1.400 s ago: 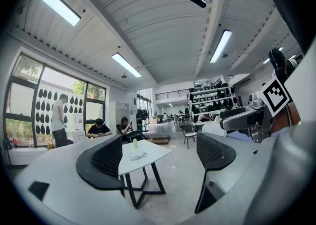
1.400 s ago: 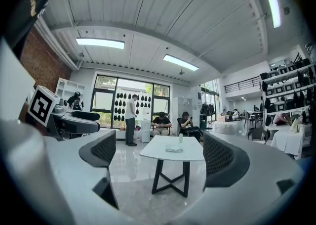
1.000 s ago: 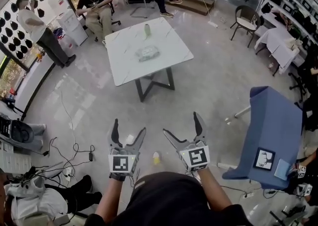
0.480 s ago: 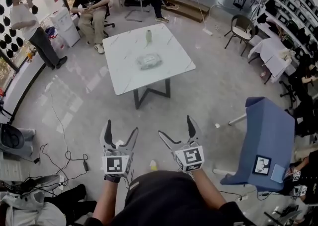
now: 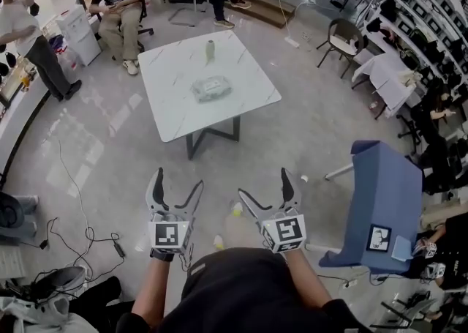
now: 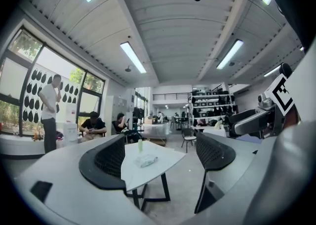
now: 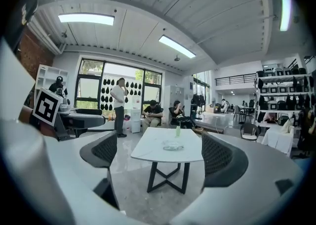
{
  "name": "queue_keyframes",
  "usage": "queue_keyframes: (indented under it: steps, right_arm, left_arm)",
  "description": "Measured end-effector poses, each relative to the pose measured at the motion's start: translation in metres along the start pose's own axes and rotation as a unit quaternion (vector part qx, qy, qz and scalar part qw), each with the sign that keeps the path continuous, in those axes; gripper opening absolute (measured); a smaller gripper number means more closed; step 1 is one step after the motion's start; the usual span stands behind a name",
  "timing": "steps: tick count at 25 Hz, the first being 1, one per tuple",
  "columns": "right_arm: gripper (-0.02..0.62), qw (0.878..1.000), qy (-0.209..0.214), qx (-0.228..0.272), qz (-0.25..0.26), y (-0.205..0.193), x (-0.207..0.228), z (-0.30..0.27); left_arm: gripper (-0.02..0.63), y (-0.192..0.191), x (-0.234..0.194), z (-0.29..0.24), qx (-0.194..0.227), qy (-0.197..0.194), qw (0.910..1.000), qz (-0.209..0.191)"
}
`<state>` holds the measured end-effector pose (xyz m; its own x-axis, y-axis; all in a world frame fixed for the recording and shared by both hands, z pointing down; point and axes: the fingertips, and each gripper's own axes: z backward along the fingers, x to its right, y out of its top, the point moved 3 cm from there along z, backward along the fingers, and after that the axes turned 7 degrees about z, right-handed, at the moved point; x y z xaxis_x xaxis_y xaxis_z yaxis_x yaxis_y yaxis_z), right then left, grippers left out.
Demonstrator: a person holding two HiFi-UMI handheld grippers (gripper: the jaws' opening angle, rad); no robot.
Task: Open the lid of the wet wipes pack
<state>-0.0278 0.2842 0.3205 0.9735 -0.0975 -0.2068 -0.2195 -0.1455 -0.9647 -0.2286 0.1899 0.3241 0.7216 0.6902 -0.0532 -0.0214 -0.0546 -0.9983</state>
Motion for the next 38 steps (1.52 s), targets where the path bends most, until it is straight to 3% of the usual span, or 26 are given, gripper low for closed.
queue_keyframes:
  steps: [8,13,18,33,38]
  right_arm:
    - [0.514,1.0,-0.002,-0.016,-0.006,-0.009,0.015,-0.048]
    - [0.514,0.999,0.023,-0.023,0.02,-0.004,0.027,-0.092]
    - [0.514,0.999,0.031,-0.027,0.016,-0.011,0.061,-0.133]
    - [0.511,0.998,0.046,-0.035,0.015,-0.021,0.16,-0.282]
    - [0.506,0.999,0.04,-0.032,0.017,-0.027,0.187,-0.319]
  left_arm:
    - [0.459,-0.006,-0.025,-0.04,-0.011,0.001,0.9999,0.004]
    - [0.459,-0.006,-0.057,-0.072,-0.033,0.032,0.9989,0.013]
    - [0.459,-0.002,-0.077,-0.119,-0.04,0.049,0.998,0.001]
    - [0.459,0.017,-0.105,-0.289,-0.062,0.042,0.9967,-0.033]
    - [0.459,0.017,-0.103,-0.342,-0.067,0.017,0.9965,-0.047]
